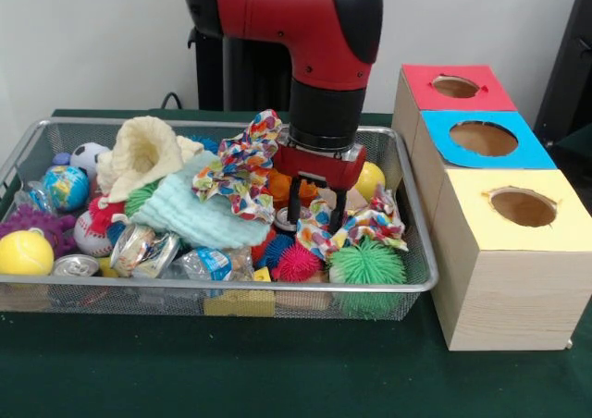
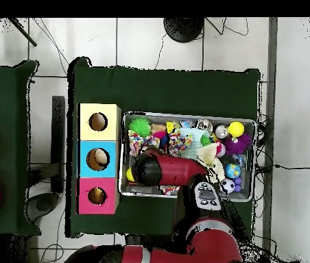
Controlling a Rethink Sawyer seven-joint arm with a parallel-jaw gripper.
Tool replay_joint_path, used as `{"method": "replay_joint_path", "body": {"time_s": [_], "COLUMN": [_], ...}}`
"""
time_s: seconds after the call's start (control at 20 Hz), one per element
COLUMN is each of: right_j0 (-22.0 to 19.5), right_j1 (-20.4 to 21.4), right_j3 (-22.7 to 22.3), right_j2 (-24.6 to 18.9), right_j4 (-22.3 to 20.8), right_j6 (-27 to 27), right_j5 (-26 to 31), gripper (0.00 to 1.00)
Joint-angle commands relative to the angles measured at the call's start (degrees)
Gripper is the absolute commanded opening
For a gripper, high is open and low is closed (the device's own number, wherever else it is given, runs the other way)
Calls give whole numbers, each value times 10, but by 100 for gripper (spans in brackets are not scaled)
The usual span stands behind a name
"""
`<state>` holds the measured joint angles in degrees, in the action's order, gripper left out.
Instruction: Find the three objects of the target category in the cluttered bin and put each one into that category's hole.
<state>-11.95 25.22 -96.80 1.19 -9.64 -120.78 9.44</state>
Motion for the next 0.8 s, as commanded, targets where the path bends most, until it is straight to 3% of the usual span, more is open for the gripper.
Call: {"method": "replay_joint_path", "body": {"time_s": [0.05, 0.1, 0.6, 0.8], "right_j0": [2, 0, 0, -5], "right_j1": [-50, -49, -38, 5], "right_j3": [13, 11, 7, -8], "right_j2": [-44, -46, -42, -36], "right_j4": [16, 15, 9, 26], "right_j6": [-71, -69, -54, -57], "right_j5": [-27, -27, 0, 49], "gripper": [100, 0, 0, 0]}}
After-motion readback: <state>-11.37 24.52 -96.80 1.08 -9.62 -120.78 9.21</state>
